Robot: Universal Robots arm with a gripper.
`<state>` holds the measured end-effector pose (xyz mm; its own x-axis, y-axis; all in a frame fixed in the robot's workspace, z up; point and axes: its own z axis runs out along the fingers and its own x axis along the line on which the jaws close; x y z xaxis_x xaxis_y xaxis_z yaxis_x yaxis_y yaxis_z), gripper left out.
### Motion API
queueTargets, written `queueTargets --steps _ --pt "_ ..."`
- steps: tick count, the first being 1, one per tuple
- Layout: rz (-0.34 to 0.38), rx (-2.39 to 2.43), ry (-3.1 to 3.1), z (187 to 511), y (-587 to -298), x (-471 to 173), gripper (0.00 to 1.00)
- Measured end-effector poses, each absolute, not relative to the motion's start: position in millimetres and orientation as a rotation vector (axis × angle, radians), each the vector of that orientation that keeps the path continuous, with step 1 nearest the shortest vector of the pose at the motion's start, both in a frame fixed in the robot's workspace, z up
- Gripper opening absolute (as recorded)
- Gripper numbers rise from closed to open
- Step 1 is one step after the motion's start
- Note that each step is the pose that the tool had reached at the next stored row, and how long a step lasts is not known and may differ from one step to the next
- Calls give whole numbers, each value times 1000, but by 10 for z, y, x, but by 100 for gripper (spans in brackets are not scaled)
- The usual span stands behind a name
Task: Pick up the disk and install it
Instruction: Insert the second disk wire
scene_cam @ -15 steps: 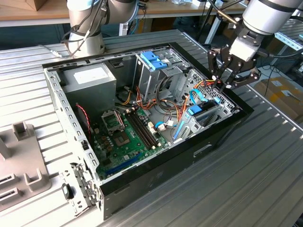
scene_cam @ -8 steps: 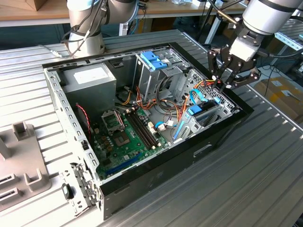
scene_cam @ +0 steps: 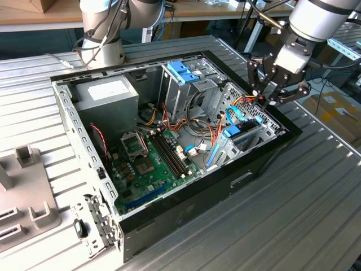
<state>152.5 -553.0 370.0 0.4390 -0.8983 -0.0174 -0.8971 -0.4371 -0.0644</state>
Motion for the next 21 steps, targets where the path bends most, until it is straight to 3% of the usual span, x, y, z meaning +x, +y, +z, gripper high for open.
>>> queueTargets --steps 21 --pt "-17 -2832 1197 3694 -5530 1539 29"
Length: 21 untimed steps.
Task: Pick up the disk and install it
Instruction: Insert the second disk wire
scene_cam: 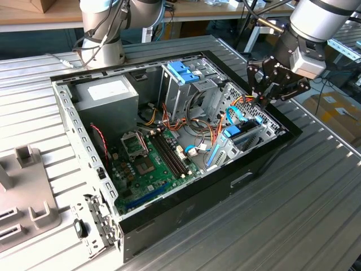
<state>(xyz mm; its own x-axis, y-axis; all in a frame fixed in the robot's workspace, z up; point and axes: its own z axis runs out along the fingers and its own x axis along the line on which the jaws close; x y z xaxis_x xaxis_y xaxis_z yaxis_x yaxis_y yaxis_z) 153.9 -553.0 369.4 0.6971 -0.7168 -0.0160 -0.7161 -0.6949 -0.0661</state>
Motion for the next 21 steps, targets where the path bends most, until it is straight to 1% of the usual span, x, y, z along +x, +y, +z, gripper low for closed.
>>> queueTargets --steps 21 --pt "-17 -2843 1174 3694 -5531 1544 29"
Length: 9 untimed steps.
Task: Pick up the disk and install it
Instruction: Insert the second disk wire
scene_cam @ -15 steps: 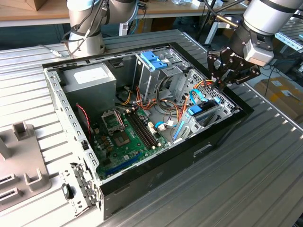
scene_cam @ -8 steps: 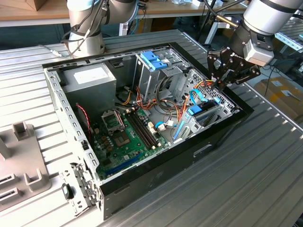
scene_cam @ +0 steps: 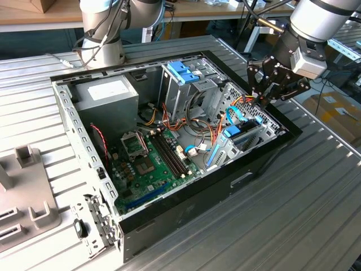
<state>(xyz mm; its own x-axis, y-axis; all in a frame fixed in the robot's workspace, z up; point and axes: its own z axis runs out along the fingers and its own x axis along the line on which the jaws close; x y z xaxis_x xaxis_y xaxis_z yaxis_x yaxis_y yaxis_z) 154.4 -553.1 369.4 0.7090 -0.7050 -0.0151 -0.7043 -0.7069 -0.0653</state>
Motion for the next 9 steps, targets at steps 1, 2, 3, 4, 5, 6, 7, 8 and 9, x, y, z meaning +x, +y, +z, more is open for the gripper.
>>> queueTargets --steps 1,2,3,4,5,6,7,8,9 --pt "-17 -2843 1172 3694 -5530 1547 29" --pt "-17 -2845 1169 3695 -5530 1554 29" --pt "-17 -2845 1167 3694 -5531 1561 29" --pt "-17 -2846 1165 3694 -5531 1572 29" --pt "-17 -2847 1164 3694 -5531 1582 29" --pt "-16 -2847 1163 3694 -5530 1592 29" --pt "-16 -2848 1161 3694 -5530 1608 29" --pt "-16 -2848 1160 3694 -5530 1615 29" --pt "-16 -2848 1160 3694 -5530 1621 29"
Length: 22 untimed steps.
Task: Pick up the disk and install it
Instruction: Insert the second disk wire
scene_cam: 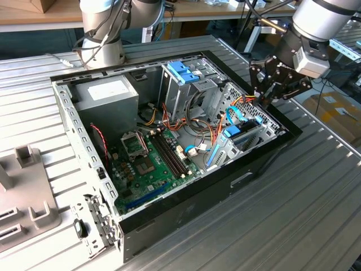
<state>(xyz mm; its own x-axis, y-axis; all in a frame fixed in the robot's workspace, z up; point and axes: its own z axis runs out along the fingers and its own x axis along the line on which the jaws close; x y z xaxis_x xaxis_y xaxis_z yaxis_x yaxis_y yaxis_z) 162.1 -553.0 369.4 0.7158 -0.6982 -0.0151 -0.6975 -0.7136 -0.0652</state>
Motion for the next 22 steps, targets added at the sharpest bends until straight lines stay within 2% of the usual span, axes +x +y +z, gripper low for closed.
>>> queueTargets --steps 22 --pt "-16 -2850 1154 3694 -5531 1727 29"
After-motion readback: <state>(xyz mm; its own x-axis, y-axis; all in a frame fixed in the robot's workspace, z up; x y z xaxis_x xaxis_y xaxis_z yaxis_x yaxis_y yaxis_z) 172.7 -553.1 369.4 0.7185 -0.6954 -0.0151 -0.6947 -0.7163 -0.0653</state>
